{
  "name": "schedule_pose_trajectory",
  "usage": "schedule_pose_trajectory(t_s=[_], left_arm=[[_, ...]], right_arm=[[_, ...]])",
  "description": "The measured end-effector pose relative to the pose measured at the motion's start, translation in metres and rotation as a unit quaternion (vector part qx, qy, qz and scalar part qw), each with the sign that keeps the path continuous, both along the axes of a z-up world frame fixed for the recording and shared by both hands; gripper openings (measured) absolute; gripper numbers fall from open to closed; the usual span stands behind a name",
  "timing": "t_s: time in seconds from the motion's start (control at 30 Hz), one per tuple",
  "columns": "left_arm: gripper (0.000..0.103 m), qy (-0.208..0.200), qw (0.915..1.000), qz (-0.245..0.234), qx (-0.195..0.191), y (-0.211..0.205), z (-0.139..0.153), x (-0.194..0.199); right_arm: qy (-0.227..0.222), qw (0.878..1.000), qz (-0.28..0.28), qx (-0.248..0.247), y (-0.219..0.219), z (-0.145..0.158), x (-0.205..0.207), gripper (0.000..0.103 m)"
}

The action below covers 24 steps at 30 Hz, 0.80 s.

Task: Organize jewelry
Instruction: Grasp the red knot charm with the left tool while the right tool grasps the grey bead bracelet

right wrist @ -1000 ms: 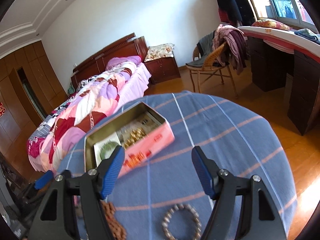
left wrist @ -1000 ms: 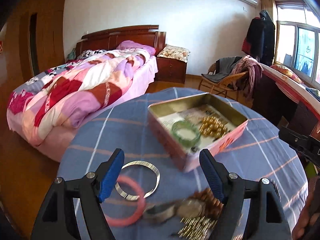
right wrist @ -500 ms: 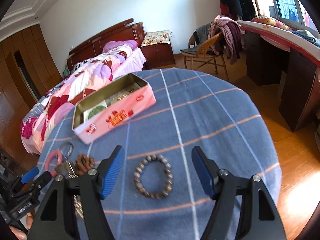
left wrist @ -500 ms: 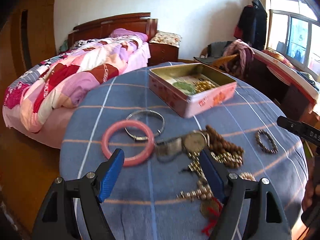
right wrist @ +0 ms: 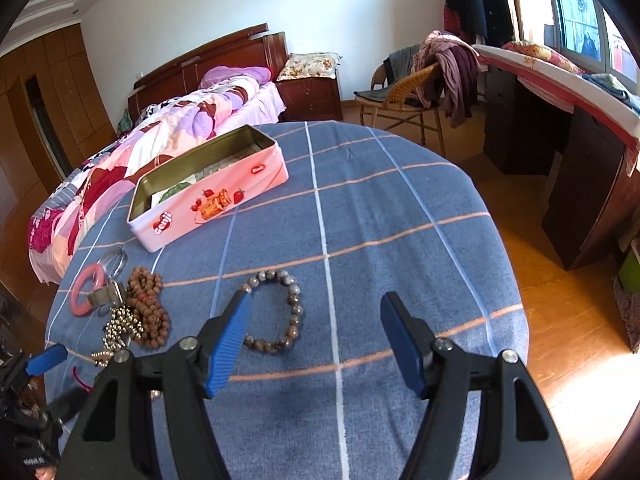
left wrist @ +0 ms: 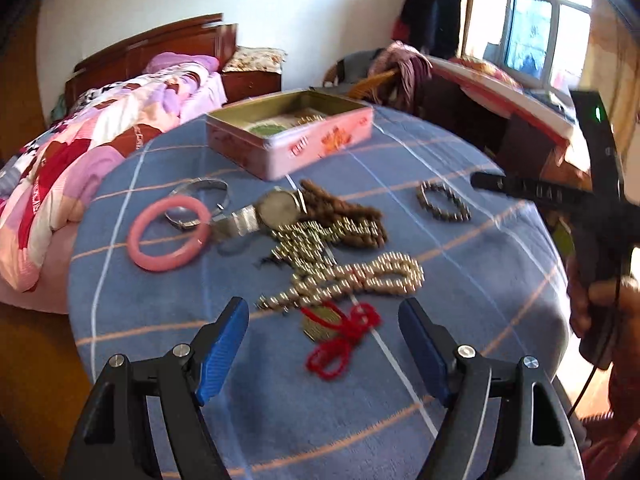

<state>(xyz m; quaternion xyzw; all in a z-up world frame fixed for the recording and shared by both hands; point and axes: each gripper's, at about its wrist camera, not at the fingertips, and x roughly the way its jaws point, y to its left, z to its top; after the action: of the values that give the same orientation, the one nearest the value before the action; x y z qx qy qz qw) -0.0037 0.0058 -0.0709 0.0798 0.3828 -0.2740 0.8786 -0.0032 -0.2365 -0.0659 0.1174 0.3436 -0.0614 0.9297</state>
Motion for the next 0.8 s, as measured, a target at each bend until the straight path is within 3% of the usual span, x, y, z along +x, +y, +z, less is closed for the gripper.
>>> schedule_pose_trajectory(t_s=[0.07, 0.13, 0.23, 0.3, 0.5, 0.7, 0.8], left_arm=[[0.073, 0.006, 0.9999, 0.002, 0.013, -0.003, -0.006, 0.0], [0.057, 0.022, 0.9996, 0.002, 0.019, -0.005, -0.011, 0.002], [0.048, 0.008, 0.9996, 0.001, 0.027, -0.008, -0.013, 0.001], [0.022, 0.005, 0.9995, -0.011, 0.028, -0.011, -0.012, -0.002], [0.023, 0.014, 0.9995, -0.028, 0.01, -0.006, -0.007, -0.002], [0.023, -0.001, 0.9958, -0.031, -0.086, 0.016, 0.028, -0.001], [0.023, -0.024, 0.9942, -0.02, -0.103, 0.023, 0.046, 0.001]], right_arm=[[0.0, 1.0, -0.001, 0.005, -0.001, 0.0, 0.0, 0.07], [0.0, 1.0, -0.001, 0.008, -0.001, 0.0, 0.0, 0.07], [-0.001, 1.0, -0.003, 0.002, -0.002, 0.001, -0.001, 0.07], [0.0, 1.0, -0.006, 0.009, -0.006, 0.001, 0.0, 0.07], [0.007, 1.0, -0.013, 0.022, -0.018, 0.0, 0.0, 0.065], [0.025, 1.0, -0.006, 0.012, -0.017, -0.003, 0.006, 0.061], [0.041, 0.999, 0.009, 0.013, -0.013, -0.008, 0.013, 0.06]])
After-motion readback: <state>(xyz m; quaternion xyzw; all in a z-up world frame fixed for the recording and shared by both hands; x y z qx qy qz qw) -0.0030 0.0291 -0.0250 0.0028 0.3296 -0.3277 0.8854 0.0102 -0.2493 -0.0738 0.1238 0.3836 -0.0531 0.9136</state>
